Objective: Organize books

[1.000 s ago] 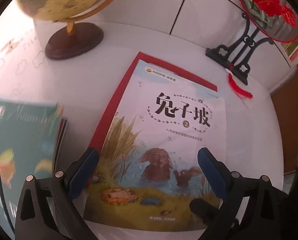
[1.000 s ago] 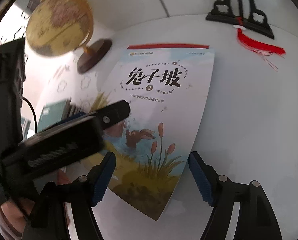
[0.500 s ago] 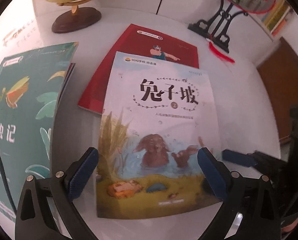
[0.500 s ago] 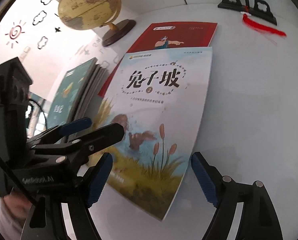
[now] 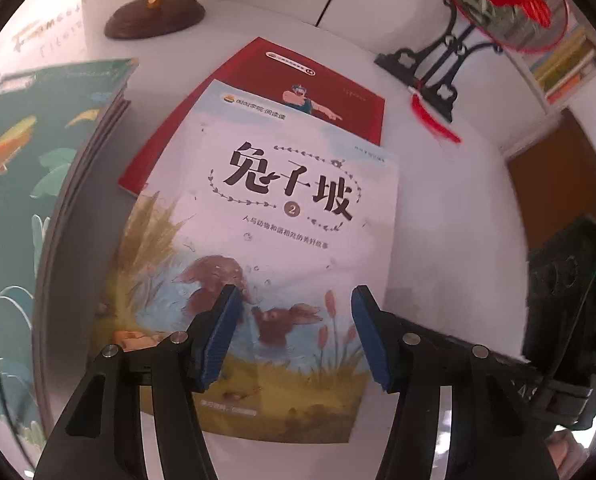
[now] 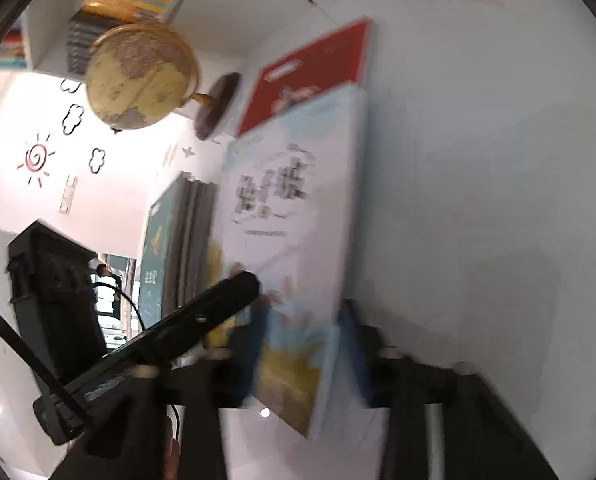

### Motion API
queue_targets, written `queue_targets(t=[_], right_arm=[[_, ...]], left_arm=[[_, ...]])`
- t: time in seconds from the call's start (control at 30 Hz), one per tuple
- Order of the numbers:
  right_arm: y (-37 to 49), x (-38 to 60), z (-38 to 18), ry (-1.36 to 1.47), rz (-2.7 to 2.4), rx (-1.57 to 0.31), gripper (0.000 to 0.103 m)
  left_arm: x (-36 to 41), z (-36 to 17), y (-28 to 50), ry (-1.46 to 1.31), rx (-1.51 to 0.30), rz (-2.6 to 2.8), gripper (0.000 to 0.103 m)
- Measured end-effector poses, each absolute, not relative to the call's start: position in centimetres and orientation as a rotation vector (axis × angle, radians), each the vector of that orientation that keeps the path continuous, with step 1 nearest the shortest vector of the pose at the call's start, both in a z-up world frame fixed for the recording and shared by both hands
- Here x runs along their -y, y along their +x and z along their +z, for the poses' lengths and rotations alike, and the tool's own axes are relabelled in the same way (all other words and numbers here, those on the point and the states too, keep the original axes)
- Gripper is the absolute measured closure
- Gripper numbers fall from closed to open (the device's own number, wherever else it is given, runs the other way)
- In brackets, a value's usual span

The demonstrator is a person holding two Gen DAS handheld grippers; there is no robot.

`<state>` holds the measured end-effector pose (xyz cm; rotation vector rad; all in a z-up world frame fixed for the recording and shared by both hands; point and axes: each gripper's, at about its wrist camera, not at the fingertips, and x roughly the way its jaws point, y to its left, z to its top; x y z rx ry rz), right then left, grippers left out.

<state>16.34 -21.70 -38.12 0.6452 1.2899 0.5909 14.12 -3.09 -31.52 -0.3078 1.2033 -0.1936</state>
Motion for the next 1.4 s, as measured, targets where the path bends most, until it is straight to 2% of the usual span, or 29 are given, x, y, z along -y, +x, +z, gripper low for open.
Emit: queue_targets(t=[0.1,0.13,0.23,0.5,0.57,0.63,0.7,0.9,0.97,1.03,1.2,1.4], right_arm=[[15.8,22.8,-38.3,0.665,0.579,-1.279,0.088],[15.7,23.0,-38.4,0.671,0.579,-1.277,0.088],[15.5,23.0,-38.4,0.685,0.569,-1.283,0.088],[15.9,22.3,-37.8,0.64,0.538,-1.288,0.085],[16.2,22.1,-37.7,0.638,0.536,-1.279,0.079],[16.3,22.1,-37.7,0.666,0.54,-1.262,0.059],[16.6,21.9,-37.4,0.688,0.529,-1.234,0.049],[17.2,22.6,-37.4,0.649,0.574,-1.236,0.048],[17.0,23.2,-37.0,0.606,0.548,-1.24,0.041],[16.6,23.8,-36.4,0.536,0.503,-1.214,0.028],[16.0,25.3,-36.3,0.514,0.516,-1.163,0.02],[16.0,25.0,-36.4,0.56,0.562,-1.077,0.006]], left_arm=[[2.6,-31.4,14.7,-0.214,-1.238,-0.105,0.038],[2.2,-31.5,15.0,-0.187,-1.255,-0.078,0.03],[1.1,-31.7,16.4,-0.166,-1.292,-0.043,0.029],[1.0,-32.2,20.5,-0.084,-1.298,0.057,0.01],[1.1,-32.3,21.3,-0.123,-1.328,0.024,0.01],[1.9,-32.5,22.3,-0.129,-1.362,-0.035,0.006],[2.3,-32.6,22.8,-0.127,-1.358,-0.058,0.005],[3.8,-32.4,22.5,-0.099,-1.362,-0.213,0.004],[4.6,-32.1,21.3,-0.167,-1.349,-0.339,0.004],[4.9,-32.0,20.6,-0.171,-1.34,-0.379,0.004],[3.1,-32.3,20.3,-0.175,-1.292,-0.265,0.004],[3.6,-32.3,19.9,-0.264,-1.271,-0.438,0.002]])
